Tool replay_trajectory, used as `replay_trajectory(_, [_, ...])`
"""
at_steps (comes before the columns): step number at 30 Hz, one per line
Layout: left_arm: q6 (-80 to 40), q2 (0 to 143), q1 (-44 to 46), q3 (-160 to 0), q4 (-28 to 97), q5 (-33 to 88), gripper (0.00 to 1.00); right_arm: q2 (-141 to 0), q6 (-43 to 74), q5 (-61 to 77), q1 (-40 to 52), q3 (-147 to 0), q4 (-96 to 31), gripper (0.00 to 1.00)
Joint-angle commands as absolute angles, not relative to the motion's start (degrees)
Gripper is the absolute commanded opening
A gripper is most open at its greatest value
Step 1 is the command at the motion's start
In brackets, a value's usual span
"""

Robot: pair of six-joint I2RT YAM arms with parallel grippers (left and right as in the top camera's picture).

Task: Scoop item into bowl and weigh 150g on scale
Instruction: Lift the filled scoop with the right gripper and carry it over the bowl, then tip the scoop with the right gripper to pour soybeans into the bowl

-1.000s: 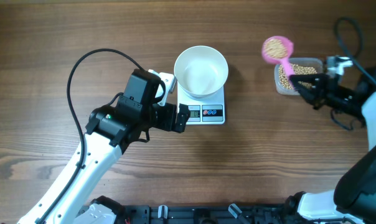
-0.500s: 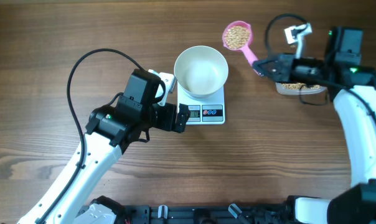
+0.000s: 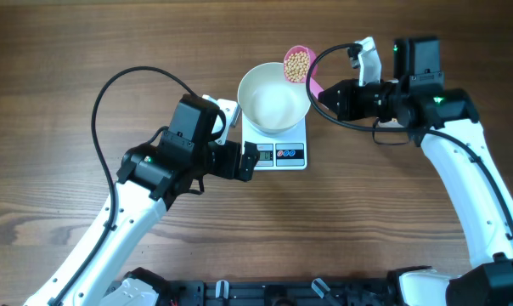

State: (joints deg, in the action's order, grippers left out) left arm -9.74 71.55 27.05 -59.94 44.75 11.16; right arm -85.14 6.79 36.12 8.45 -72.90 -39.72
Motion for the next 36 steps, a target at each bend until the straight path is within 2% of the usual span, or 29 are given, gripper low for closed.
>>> replay_trajectory(1, [-8.84, 71.02, 27.22, -60.01, 44.60, 11.46, 1.00, -85.52, 0.69, 31.81, 10.52, -73.76, -38.85, 0.04])
replay_trajectory(12, [-8.84, 71.02, 27.22, -60.01, 44.60, 11.46, 1.00, -86.06, -6.11, 13.23, 18.70, -73.76, -38.81, 0.04])
replay_trajectory(22, [-8.84, 71.02, 27.22, -60.01, 44.60, 11.46, 1.00, -87.55, -9.85, 9.89, 20.47, -73.58, -37.50, 0.04])
replay_trajectory(36, [-8.84, 71.02, 27.22, -60.01, 44.60, 11.46, 1.00, -87.92, -26.00, 8.80, 20.60, -73.58, -36.40, 0.05])
